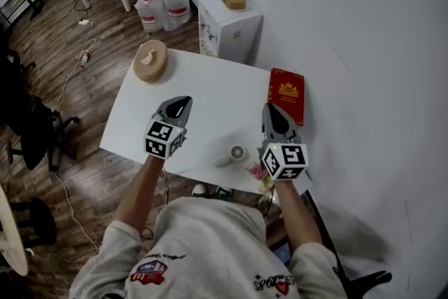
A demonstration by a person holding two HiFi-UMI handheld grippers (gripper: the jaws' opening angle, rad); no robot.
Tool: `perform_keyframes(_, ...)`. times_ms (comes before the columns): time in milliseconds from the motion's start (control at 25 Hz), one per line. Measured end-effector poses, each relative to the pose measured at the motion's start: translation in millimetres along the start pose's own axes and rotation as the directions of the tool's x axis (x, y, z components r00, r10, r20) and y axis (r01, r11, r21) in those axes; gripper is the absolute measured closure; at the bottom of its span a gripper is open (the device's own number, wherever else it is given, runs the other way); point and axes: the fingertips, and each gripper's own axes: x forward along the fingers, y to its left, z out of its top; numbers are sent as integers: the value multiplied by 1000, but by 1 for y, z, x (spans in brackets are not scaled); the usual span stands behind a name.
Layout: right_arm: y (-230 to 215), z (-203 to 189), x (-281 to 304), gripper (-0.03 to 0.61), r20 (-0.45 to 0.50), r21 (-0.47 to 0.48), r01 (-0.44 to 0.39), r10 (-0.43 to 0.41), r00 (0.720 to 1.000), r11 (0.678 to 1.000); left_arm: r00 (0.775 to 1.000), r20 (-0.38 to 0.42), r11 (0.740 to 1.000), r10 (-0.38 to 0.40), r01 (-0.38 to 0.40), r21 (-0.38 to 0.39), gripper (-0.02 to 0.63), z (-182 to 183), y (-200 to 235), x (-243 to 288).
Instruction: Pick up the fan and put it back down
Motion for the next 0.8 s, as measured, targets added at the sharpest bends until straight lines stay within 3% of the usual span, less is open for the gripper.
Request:
perform_keyframes(120, 10, 3, 4, 588, 15, -14, -23, 23, 1000, 1000, 997, 71, 999, 7, -10, 39, 609, 38, 0, -15)
perform_keyframes(280, 17, 8, 8, 588, 36, -22, -58, 59, 998, 998, 988, 157, 1000, -7, 2, 31, 609, 78, 0, -26)
perform_keyframes(800, 4, 8, -2, 589, 35, -29, -34, 35, 999, 999, 991, 134, 1000, -12, 10, 14, 609, 65, -8, -19)
